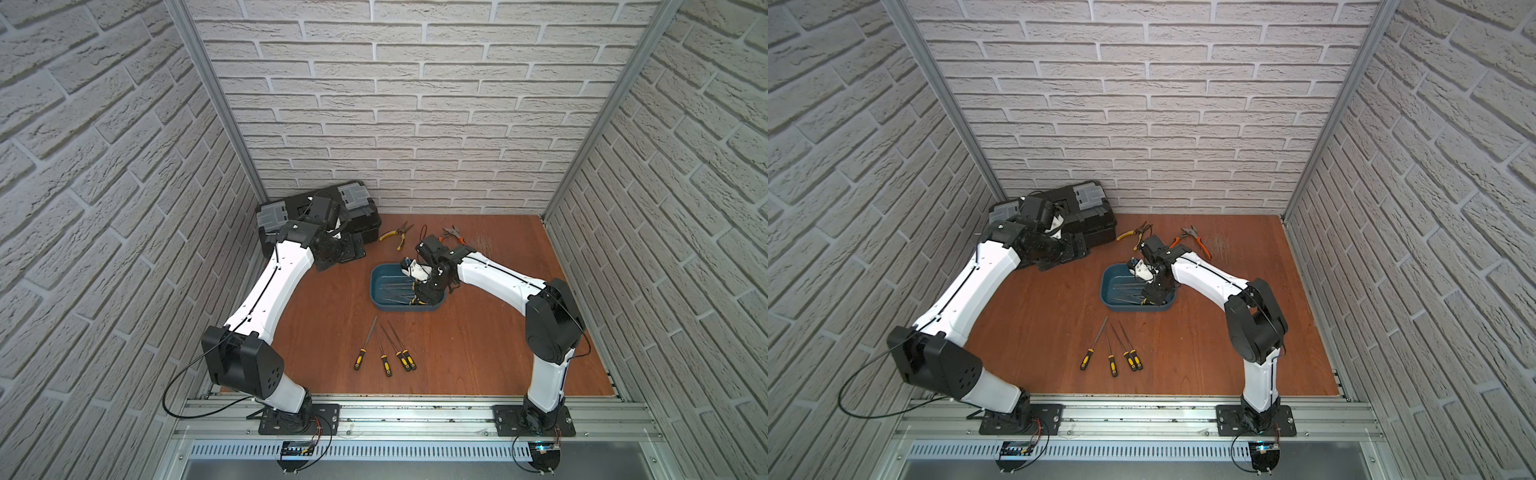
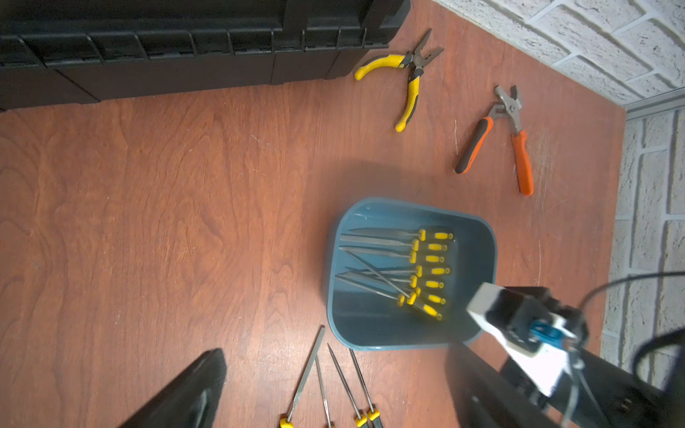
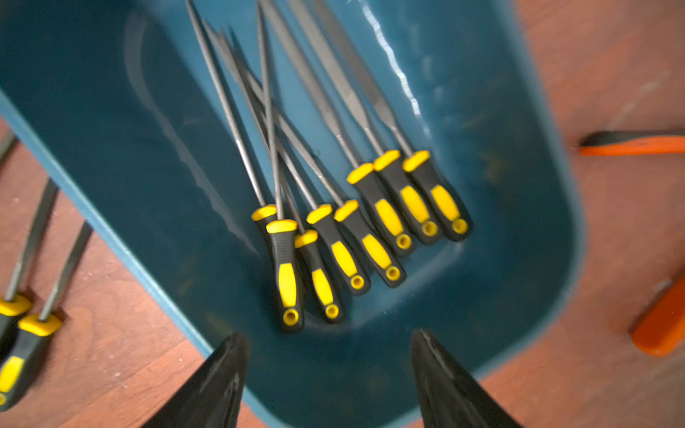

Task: Put the file tool into the storage box
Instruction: Place the file tool in the storage box, then pick up the file tool from the center of the board.

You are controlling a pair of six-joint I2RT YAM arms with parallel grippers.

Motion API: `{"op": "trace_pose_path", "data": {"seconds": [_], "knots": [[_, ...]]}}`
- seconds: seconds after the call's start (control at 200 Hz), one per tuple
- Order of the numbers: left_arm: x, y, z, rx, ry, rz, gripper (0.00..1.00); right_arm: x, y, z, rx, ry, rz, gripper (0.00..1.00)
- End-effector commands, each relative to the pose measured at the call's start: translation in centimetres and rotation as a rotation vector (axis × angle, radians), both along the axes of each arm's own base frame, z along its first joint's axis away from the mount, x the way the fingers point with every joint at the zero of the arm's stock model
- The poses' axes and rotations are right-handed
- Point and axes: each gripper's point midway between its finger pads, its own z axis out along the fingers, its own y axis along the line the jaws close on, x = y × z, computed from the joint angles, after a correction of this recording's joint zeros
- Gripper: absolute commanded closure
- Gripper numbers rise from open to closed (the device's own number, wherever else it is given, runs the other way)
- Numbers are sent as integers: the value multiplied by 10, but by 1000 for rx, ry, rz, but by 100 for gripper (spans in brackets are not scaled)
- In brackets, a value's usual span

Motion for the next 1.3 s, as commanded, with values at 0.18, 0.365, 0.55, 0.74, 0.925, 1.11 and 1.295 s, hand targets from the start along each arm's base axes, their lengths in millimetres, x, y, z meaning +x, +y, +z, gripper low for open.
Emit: {"op": "trace_pose_path", "data": {"seconds": [0.18, 0.365, 0.55, 0.74, 0.925, 1.11, 1.295], "knots": [[8, 5, -23, 6, 14, 54, 2, -3, 1, 46, 176, -70, -254, 27], [30, -2, -18, 12, 15, 33, 2, -6, -3, 53, 171, -91, -343, 27], [34, 2, -15, 70, -4, 2, 2, -8, -16, 56, 216, -131, -528, 29], [41, -4, 2, 42, -46, -32, 2, -22, -21, 61, 233, -133, -659, 33], [33, -6, -4, 45, -14, -75, 2, -61, -18, 41, 334, -80, -826, 33], [28, -8, -7, 21, -22, -78, 2, -111, 9, 9, 404, -15, -869, 33], [17, -12, -25, -14, 38, -64, 2, -149, 40, -17, 394, 51, -799, 33]]}}
